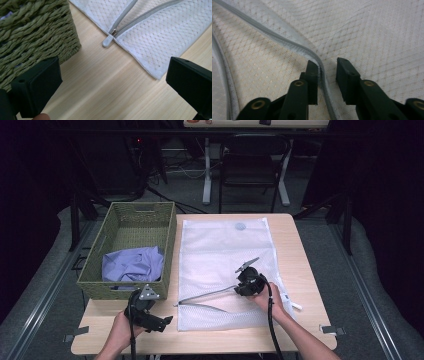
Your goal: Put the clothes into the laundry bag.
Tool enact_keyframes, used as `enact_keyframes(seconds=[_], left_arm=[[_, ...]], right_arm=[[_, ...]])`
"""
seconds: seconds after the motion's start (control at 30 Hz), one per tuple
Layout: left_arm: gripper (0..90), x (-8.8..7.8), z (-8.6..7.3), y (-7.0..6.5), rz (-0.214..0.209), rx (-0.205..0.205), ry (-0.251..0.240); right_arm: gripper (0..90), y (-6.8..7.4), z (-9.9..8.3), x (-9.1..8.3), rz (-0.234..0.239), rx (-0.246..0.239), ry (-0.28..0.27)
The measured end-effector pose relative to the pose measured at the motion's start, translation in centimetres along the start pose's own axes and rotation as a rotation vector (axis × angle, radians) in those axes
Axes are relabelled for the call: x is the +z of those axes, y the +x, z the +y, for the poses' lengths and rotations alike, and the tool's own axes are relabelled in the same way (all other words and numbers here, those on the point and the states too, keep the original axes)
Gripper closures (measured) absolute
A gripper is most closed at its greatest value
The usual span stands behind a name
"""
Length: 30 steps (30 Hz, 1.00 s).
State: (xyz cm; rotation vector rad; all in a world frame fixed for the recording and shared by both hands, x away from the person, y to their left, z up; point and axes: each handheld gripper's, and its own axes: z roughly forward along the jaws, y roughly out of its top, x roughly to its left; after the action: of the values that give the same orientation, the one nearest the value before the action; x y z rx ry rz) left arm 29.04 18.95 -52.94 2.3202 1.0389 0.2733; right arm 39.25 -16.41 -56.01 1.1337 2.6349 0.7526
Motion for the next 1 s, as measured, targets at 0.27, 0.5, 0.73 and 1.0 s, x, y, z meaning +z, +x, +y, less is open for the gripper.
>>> enact_keyframes(seconds=[0.27, 0.5, 0.73, 1.0], left_arm=[[0.2, 0.05, 0.00, 0.11, 0.001, -0.010, 0.003], [0.2, 0.14, 0.02, 0.01, 0.000, -0.006, 0.010], [0.3, 0.16, 0.03, -0.02, -0.001, -0.001, 0.013], [0.4, 0.30, 0.03, 0.15, 0.001, 0.002, 0.020]], right_arm=[[72.3, 0.07, 0.09, 0.03, -0.009, -0.024, 0.008], [67.4, 0.06, 0.01, 0.02, 0.011, 0.018, 0.000], [70.3, -0.14, -0.02, 0.06, 0.015, 0.056, -0.014], [85.9, -0.64, 0.16, 0.08, 0.021, 0.065, 0.002]])
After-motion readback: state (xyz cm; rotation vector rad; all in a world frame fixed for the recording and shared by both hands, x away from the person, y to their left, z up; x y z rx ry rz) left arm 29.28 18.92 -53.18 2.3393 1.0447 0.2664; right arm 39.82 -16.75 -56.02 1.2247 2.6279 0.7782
